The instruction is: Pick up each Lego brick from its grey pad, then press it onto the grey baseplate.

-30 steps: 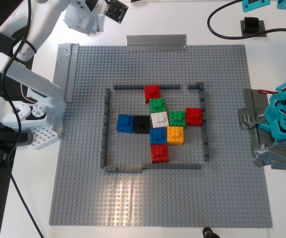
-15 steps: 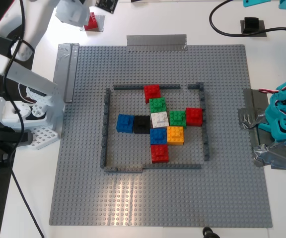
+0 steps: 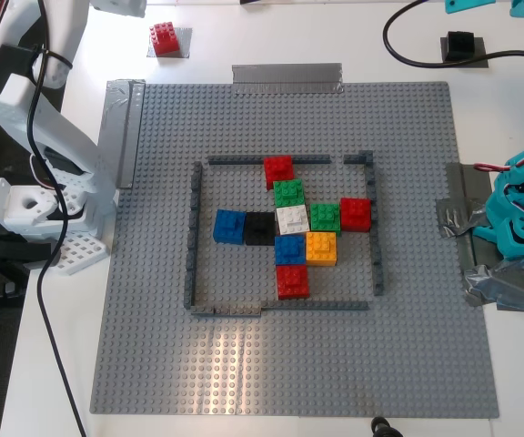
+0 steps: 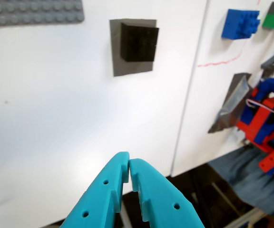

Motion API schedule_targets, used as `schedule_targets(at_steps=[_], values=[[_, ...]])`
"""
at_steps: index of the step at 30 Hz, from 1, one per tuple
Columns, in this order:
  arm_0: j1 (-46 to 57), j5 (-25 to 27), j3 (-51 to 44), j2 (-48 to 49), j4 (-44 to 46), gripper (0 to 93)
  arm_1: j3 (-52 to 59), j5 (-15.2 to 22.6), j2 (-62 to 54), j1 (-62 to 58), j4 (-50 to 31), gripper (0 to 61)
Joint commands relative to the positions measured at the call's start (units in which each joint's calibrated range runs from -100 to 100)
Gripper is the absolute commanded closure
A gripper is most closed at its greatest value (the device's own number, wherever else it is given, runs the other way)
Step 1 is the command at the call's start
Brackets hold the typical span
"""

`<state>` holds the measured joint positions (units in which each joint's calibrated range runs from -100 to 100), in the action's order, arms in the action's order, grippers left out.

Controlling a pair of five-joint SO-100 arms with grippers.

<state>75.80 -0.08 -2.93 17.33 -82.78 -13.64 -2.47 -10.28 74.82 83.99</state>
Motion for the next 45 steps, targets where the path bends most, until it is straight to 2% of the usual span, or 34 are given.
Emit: schedule_targets(at_steps=[1, 3, 5, 8, 9, 12, 14, 17, 24, 38, 45], values=[[-4.1, -0.2, 0.7, -0.4, 0.2, 92.7, -3.7, 0.6, -2.5, 0.2, 1.5, 61.1], [-5.8, -0.5, -0.3, -4.2, 0.1, 92.7, -2.4, 0.8, -3.3, 0.2, 1.4, 61.1], [-6.9, -3.2, -2.7, -8.4, 0.4, 92.7, -1.8, 0.8, -3.1, 0.2, 1.8, 61.1], [-7.6, -5.6, -9.3, -15.5, -0.1, 92.7, 0.0, 0.9, -3.5, 0.3, 0.6, 61.1], [-7.6, -6.1, -11.5, -17.5, -0.2, 91.5, -0.4, 0.7, -3.0, 0.3, 1.0, 61.1], [-6.8, -7.2, -17.7, -22.8, -0.2, 80.1, -2.7, 0.0, -1.7, 0.2, 3.6, 61.1], [-5.7, -7.1, -20.8, -25.1, -0.2, 78.6, 5.3, 1.6, -6.7, -0.3, -2.5, 61.1], [-4.6, -7.0, -24.0, -27.8, -0.2, 80.3, 10.4, 0.7, -10.6, -0.9, -6.4, 61.2], [-2.4, -5.9, -27.2, -33.0, -0.2, 81.2, -0.7, 0.7, -1.9, -0.7, -2.1, 61.2], [-0.5, -2.9, -27.5, -36.9, 0.0, 80.9, -18.2, 1.8, 17.2, 2.2, -0.5, 61.2], [-0.8, -2.8, -27.3, -37.1, 0.1, 65.6, -28.0, 2.3, 28.0, 3.6, -0.9, 61.2]])
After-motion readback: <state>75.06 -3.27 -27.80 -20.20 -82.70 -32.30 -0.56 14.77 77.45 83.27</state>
